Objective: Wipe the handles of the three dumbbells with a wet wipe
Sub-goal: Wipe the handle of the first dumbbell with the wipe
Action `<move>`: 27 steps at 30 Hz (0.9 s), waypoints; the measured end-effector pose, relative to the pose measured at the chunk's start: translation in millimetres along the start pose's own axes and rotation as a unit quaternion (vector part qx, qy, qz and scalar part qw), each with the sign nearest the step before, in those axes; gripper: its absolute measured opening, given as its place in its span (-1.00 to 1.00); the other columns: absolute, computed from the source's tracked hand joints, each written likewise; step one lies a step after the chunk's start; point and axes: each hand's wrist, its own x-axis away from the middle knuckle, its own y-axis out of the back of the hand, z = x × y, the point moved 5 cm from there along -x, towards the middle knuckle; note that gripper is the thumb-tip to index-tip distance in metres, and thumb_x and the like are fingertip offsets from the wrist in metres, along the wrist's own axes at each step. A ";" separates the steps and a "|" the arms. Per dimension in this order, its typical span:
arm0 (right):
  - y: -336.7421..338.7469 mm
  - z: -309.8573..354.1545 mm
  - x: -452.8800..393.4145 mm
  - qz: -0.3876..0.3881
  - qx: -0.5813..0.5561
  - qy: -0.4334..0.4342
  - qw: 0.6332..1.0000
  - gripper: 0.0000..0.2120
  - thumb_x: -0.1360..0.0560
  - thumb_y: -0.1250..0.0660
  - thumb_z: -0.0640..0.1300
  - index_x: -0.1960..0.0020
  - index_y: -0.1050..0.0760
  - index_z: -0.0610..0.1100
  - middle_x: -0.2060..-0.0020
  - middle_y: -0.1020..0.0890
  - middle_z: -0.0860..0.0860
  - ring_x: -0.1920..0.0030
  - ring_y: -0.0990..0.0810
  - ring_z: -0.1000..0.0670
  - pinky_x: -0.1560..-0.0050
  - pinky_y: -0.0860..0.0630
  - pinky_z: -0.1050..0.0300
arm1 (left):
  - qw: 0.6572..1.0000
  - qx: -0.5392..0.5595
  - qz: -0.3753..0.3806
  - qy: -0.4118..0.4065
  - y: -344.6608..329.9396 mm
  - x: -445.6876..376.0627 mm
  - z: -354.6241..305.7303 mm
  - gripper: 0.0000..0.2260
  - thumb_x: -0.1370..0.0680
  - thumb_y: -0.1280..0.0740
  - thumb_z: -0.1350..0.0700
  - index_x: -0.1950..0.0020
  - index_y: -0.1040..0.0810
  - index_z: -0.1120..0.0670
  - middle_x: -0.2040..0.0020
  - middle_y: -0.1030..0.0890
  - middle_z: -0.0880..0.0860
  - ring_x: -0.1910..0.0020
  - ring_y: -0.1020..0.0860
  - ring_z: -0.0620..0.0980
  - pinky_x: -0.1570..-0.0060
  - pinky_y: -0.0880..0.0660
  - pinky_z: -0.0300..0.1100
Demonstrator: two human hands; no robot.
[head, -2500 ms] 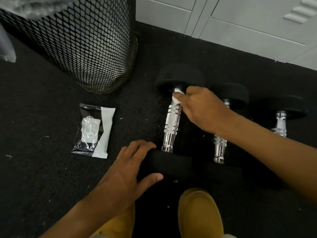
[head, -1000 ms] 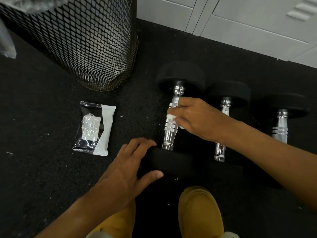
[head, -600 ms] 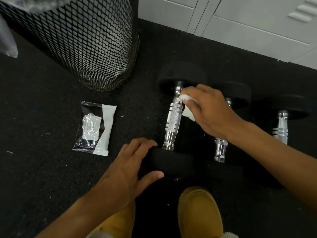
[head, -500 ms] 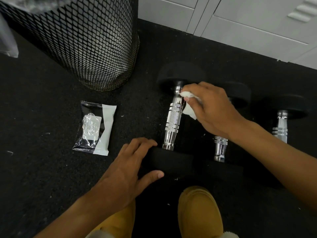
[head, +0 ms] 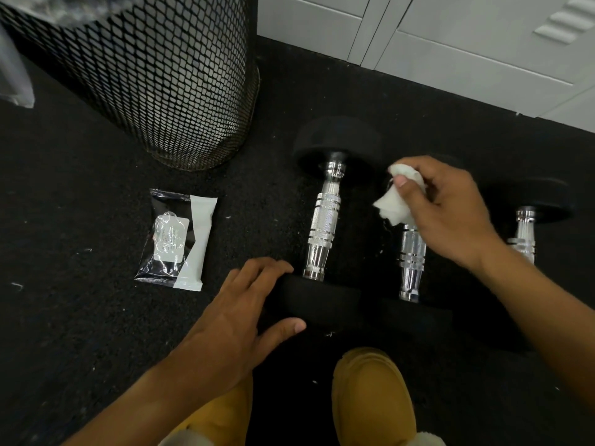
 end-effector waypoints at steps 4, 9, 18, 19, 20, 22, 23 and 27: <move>-18.8 8.7 0.7 0.014 -0.112 -0.023 0.993 -0.81 -0.57 -0.22 -0.19 -0.11 -0.54 0.00 0.06 -0.57 0.20 0.07 -0.55 0.22 0.07 -0.49 0.31 | 1.000 0.005 -0.001 0.002 -0.3 0.8 0.0 -0.48 -0.42 -0.19 -0.34 -0.33 -0.27 -0.17 -0.24 -0.32 -0.23 -0.16 -0.36 -0.15 -0.14 -0.40 -0.22; -30.2 11.2 4.0 0.076 -0.238 -0.058 0.967 -0.74 -0.58 -0.19 -0.23 -0.16 -0.52 0.03 0.01 -0.57 0.16 0.10 -0.54 0.26 0.21 -0.44 0.43 | 1.000 0.007 0.007 0.008 -0.2 -0.9 0.5 -0.48 -0.40 -0.17 -0.37 -0.31 -0.22 -0.23 -0.24 -0.30 -0.24 -0.18 -0.36 -0.13 -0.15 -0.42 -0.18; -36.8 26.0 -4.7 -0.077 -0.032 0.044 0.995 -0.86 -0.48 -0.36 -0.19 -0.03 -0.58 -0.11 0.16 -0.62 0.15 0.12 -0.60 0.16 0.03 -0.55 0.20 | 1.000 0.003 -0.006 0.005 -1.6 -1.2 -0.9 -0.48 -0.40 -0.19 -0.34 -0.31 -0.24 -0.19 -0.24 -0.32 -0.20 -0.18 -0.38 -0.09 -0.17 -0.41 -0.15; -41.8 32.4 -6.9 -0.078 -0.002 0.088 0.993 -0.85 -0.48 -0.35 -0.22 -0.04 -0.60 -0.15 0.15 -0.65 0.08 0.13 -0.60 0.15 0.04 -0.53 0.24 | 1.000 0.003 -0.006 0.008 -1.6 -1.2 -0.7 -0.48 -0.40 -0.19 -0.33 -0.31 -0.24 -0.20 -0.24 -0.32 -0.18 -0.18 -0.38 -0.09 -0.17 -0.41 -0.15; -48.2 37.0 -9.2 -0.070 0.032 0.124 0.989 -0.82 -0.48 -0.32 -0.25 -0.06 -0.61 -0.20 0.13 -0.66 -0.02 0.13 -0.62 0.09 0.04 -0.53 0.23 | 1.000 0.002 -0.005 0.011 -1.6 -1.2 -0.7 -0.48 -0.39 -0.19 -0.33 -0.30 -0.23 -0.21 -0.24 -0.33 -0.18 -0.18 -0.37 -0.09 -0.17 -0.40 -0.15; -59.0 39.0 -13.7 -0.045 0.099 0.153 0.982 -0.76 -0.50 -0.25 -0.25 -0.12 -0.59 -0.22 0.15 -0.64 -0.17 0.20 -0.63 -0.09 0.11 -0.58 0.03 | 1.000 0.001 -0.001 0.014 -1.8 -1.1 -0.4 -0.48 -0.39 -0.18 -0.33 -0.30 -0.22 -0.22 -0.25 -0.33 -0.18 -0.18 -0.36 -0.10 -0.17 -0.39 -0.18; -62.8 37.3 -13.9 -0.036 0.124 0.153 0.980 -0.74 -0.50 -0.23 -0.23 -0.14 -0.58 -0.21 0.16 -0.61 -0.18 0.23 -0.61 -0.12 0.16 -0.59 -0.02 | 1.000 0.001 -0.001 0.014 -1.6 -1.0 -0.1 -0.48 -0.39 -0.18 -0.33 -0.30 -0.21 -0.22 -0.25 -0.32 -0.18 -0.19 -0.36 -0.11 -0.17 -0.39 -0.19; -72.0 27.4 3.6 -0.023 0.069 0.058 0.996 -0.72 -0.54 -0.25 -0.20 -0.22 -0.55 -0.09 0.14 -0.58 -0.14 0.22 -0.55 -0.01 0.11 -0.45 0.32 | 1.000 0.004 0.002 0.015 -1.5 -0.6 1.2 -0.47 -0.40 -0.17 -0.35 -0.31 -0.21 -0.22 -0.26 -0.32 -0.18 -0.20 -0.36 -0.11 -0.18 -0.39 -0.17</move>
